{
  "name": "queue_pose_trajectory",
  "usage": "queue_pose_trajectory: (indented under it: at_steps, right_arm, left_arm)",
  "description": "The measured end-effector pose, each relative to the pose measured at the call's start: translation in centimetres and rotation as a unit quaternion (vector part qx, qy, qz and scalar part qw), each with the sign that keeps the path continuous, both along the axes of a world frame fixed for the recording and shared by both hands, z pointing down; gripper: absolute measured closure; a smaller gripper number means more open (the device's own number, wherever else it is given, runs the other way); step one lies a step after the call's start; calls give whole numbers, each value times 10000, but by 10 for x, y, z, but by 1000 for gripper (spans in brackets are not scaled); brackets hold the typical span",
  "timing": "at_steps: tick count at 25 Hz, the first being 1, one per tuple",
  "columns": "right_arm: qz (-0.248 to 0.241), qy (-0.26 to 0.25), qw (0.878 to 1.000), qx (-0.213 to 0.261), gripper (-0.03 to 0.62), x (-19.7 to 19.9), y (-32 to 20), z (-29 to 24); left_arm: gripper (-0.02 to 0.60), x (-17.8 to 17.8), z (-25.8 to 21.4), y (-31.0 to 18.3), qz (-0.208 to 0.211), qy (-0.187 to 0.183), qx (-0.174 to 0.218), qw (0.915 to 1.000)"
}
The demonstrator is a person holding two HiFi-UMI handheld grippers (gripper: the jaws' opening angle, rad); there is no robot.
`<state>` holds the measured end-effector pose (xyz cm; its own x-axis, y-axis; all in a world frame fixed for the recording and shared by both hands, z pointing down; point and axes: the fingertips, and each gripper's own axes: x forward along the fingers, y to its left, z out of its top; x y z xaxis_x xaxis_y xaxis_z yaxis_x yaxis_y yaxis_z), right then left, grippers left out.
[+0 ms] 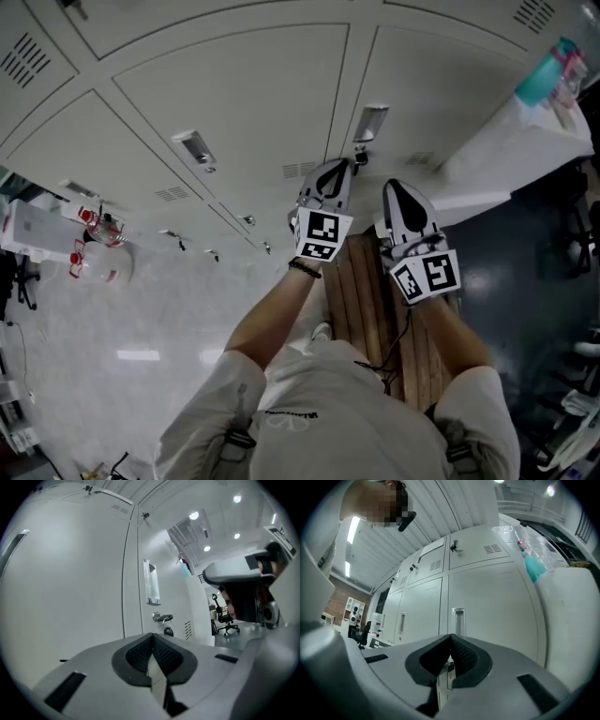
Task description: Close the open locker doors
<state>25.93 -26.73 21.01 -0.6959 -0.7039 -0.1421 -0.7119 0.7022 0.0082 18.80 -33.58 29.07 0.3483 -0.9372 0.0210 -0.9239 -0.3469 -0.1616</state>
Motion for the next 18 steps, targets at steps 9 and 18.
queue_pose_trajectory:
  at_steps: [9,18]
  right_arm:
    - [212,-229,9995,-77,585,-6,59,-23]
    - [-175,-385,9991,46,585,-70,110,-45]
  left_arm:
    - [577,-101,-48,147,-182,245,141,9994]
    - [577,-227,-97,259,-1106,636,409,9910]
